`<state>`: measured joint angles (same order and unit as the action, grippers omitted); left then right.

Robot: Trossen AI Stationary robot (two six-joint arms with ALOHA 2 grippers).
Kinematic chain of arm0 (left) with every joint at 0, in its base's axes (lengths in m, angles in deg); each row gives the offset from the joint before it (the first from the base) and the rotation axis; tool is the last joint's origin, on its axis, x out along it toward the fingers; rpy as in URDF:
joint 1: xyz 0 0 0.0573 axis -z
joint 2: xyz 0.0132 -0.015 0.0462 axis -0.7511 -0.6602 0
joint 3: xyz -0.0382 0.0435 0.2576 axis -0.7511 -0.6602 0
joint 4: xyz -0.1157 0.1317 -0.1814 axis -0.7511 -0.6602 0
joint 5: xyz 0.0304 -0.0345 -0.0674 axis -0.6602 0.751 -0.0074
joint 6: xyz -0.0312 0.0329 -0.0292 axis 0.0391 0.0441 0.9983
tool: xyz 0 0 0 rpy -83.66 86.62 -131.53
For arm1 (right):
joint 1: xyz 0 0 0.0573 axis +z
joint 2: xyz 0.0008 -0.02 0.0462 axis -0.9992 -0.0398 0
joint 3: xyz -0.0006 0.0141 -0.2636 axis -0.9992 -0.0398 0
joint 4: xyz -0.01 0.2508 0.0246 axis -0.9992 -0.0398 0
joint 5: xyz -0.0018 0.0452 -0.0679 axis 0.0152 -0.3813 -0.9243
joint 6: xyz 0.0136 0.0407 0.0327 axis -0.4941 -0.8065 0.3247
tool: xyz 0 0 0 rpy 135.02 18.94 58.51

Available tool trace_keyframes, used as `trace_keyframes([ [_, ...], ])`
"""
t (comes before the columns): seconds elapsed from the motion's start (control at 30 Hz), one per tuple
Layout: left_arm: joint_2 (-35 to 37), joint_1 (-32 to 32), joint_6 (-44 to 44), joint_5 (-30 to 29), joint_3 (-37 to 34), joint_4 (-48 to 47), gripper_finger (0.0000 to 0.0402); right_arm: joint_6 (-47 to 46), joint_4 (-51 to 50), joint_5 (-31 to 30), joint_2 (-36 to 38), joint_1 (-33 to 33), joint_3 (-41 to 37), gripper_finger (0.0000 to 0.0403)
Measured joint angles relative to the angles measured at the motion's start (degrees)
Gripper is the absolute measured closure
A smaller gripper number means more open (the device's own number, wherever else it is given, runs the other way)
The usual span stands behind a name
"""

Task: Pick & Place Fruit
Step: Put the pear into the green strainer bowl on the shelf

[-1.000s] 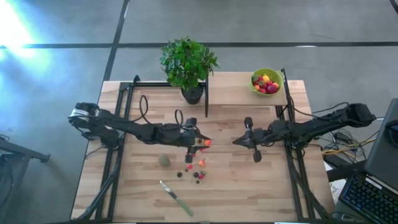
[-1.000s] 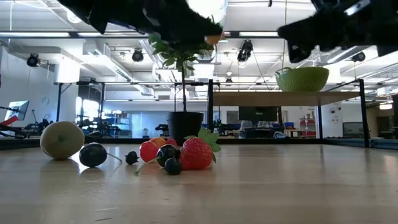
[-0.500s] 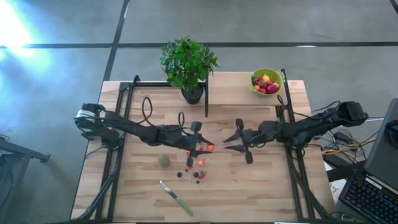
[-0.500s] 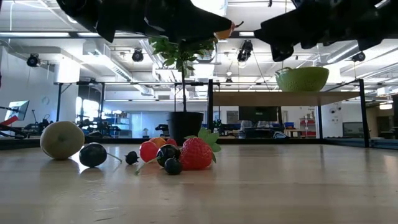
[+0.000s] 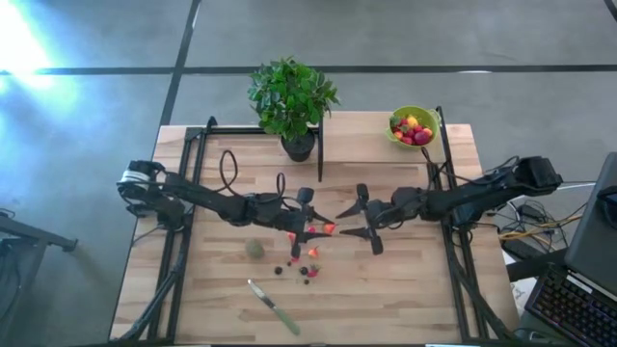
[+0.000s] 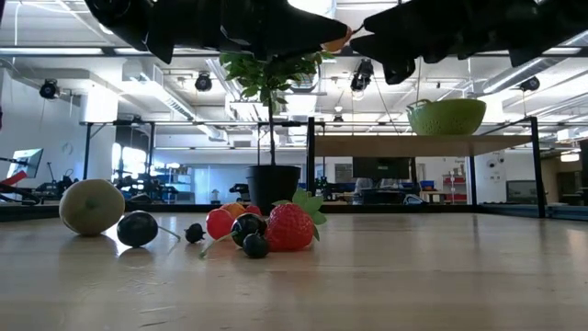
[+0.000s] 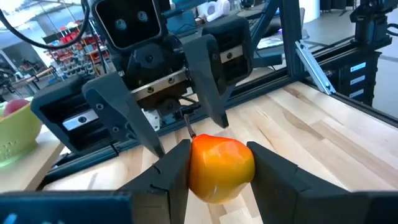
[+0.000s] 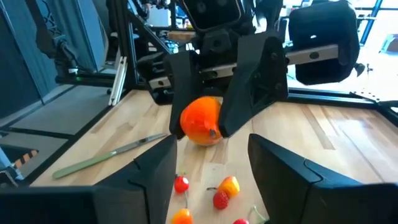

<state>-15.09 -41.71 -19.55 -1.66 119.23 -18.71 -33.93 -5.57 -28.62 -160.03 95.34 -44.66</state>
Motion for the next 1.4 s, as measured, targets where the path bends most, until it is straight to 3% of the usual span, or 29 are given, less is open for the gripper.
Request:
trace_keyframes([
  [0.33, 0.0, -0.12, -0.21, 0.05, 0.0, 0.39, 0.0254, 1.13, -0.2, -0.04, -2.5, -0.02, 2.34, 0.0264],
  [0.67, 0.0, -0.07, -0.19, 0.11, -0.11, 0.14, 0.0254, 1.21, -2.43, 0.09, -0.4, -0.01, 2.32, 0.0339],
  [1.03, 0.0, -0.12, -0.19, 0.04, -0.11, -0.01, 0.0254, 1.42, -2.61, 0.11, -0.42, -0.02, 2.31, 0.039],
  [1.27, 0.0, -0.05, 1.72, -0.19, -0.11, -0.04, 0.0251, 1.34, -2.66, 0.09, -0.42, -0.02, 2.28, 0.0394],
  [1.4, 0.0, -0.05, 1.84, -0.83, -0.13, -0.06, 0.0222, 1.18, -2.66, 0.07, -0.42, -0.02, 2.28, 0.0394],
])
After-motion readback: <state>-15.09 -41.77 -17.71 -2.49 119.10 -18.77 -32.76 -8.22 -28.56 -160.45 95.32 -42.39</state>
